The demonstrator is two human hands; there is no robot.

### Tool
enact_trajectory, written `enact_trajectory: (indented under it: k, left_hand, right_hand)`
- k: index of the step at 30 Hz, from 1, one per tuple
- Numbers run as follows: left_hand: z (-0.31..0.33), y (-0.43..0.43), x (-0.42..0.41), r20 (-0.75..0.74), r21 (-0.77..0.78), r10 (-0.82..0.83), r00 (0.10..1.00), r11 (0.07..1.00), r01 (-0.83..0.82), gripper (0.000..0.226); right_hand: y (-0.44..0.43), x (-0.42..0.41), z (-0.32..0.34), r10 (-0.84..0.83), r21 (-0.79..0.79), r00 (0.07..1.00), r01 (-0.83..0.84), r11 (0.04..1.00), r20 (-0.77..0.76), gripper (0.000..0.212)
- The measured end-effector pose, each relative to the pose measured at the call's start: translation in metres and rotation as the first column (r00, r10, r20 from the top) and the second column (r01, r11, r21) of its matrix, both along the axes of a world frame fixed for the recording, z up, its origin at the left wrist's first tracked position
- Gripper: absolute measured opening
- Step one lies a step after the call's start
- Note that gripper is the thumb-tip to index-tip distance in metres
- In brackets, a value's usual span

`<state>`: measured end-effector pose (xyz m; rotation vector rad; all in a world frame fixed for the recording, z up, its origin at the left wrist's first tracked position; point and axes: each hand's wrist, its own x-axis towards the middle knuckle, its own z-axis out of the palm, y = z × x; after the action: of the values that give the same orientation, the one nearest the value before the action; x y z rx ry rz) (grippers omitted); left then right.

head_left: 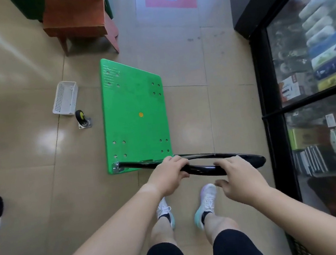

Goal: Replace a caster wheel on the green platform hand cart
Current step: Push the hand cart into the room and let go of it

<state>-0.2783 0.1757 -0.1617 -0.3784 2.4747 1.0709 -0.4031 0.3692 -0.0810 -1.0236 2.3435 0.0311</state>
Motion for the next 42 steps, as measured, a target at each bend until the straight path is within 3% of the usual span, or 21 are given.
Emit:
enact_trajectory:
  k: [3, 6, 9, 13, 17, 20, 25, 28, 30, 33, 36, 40, 42]
  left_hand:
    - [-0.005, 0.022, -0.019, -0.018, -0.014, 0.024, 1.0, 1.0, -0.024, 0.031]
    - [-0.013, 0.045, -0.04, -0.038, -0.009, 0.08, 0.996, 0.997, -0.08, 0.036]
    - [-0.025, 0.064, -0.052, -0.076, 0.036, 0.135, 0.988, 0.991, -0.132, 0.056]
    - [-0.053, 0.086, -0.071, 0.033, -0.114, 0.058, 0.998, 0.992, -0.054, 0.075]
    - [-0.091, 0.119, -0.101, 0.149, -0.179, -0.051, 0.988, 0.981, 0.078, 0.069]
    - [-0.116, 0.142, -0.135, 0.149, -0.194, -0.036, 0.988, 0.979, 0.064, 0.065]
    - [-0.151, 0.184, -0.185, 0.131, -0.233, -0.017, 0.991, 0.971, 0.047, 0.028]
    - [-0.164, 0.209, -0.204, 0.115, -0.253, -0.043, 0.992, 0.965, 0.071, 0.023]
    - [-0.172, 0.228, -0.218, 0.124, -0.27, -0.048, 0.991, 0.959, 0.08, 0.019]
    - [-0.185, 0.251, -0.243, 0.143, -0.245, -0.053, 0.988, 0.966, 0.087, 0.024]
    - [-0.194, 0.246, -0.259, 0.119, -0.202, -0.026, 0.993, 0.978, 0.05, 0.05]
    - [-0.218, 0.214, -0.23, 0.214, -0.435, 0.005, 0.977, 0.896, 0.09, 0.061]
    - [-0.231, 0.204, -0.209, 0.298, -0.455, 0.012, 0.955, 0.881, 0.131, 0.056]
  right_hand:
    - [-0.011, -0.001, -0.006, 0.062, -0.016, 0.997, -0.062, 0.998, 0.035, 0.06]
    - [0.004, -0.025, -0.023, 0.119, 0.049, 0.993, -0.12, 0.992, 0.022, 0.048]
    - [0.042, -0.055, -0.039, 0.022, -0.005, 0.997, -0.021, 1.0, 0.078, 0.04]
    - [0.091, -0.104, -0.063, -0.11, 0.076, 0.988, 0.102, 0.992, 0.107, 0.04]
    - [0.129, -0.144, -0.093, -0.139, 0.157, 0.979, 0.116, 0.981, 0.15, 0.037]
    - [0.15, -0.168, -0.111, -0.139, 0.103, 0.979, 0.124, 0.987, 0.151, 0.031]
    - [0.188, -0.203, -0.142, -0.109, 0.097, 0.992, 0.102, 0.99, 0.065, 0.024]
    - [0.193, -0.202, -0.166, -0.011, 0.01, 0.998, 0.01, 1.0, 0.068, 0.05]
    - [0.192, -0.198, -0.187, 0.001, 0.038, 0.997, -0.004, 0.999, 0.076, 0.057]
    - [0.208, -0.211, -0.225, -0.045, 0.048, 0.999, 0.045, 0.998, -0.003, 0.042]
    - [0.232, -0.243, -0.258, -0.092, 0.029, 0.996, 0.092, 0.995, -0.001, 0.031]
    - [0.252, -0.276, -0.294, -0.143, 0.145, 0.989, 0.135, 0.98, 0.043, 0.027]
    - [0.264, -0.284, -0.304, -0.146, 0.198, 0.988, 0.135, 0.971, 0.041, 0.027]
